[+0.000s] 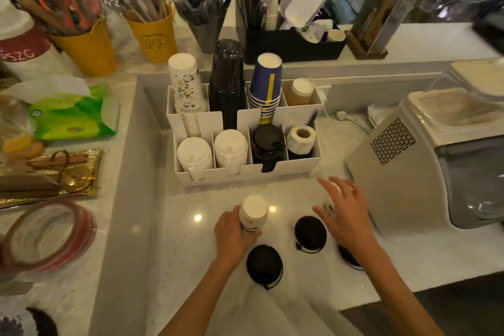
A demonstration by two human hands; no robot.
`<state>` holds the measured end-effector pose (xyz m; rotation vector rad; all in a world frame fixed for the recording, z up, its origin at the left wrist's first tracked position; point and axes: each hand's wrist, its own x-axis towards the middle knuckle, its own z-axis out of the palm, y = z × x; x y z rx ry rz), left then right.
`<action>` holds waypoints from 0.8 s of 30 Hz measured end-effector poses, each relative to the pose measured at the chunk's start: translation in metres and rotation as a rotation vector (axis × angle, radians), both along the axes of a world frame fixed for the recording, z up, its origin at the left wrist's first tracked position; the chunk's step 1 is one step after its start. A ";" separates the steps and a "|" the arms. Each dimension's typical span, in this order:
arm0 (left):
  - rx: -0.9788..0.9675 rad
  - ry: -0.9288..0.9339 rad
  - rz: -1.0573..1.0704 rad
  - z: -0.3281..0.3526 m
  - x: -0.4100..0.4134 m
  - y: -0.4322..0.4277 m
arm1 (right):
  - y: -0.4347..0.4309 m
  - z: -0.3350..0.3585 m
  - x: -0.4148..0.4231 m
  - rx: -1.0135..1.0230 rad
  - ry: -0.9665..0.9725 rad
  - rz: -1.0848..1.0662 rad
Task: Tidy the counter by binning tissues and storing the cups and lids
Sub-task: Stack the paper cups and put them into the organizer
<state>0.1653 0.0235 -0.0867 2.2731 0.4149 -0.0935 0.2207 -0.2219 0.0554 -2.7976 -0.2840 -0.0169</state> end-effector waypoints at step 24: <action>0.070 0.135 -0.027 0.008 0.008 -0.003 | -0.003 -0.005 -0.014 1.432 0.907 -0.378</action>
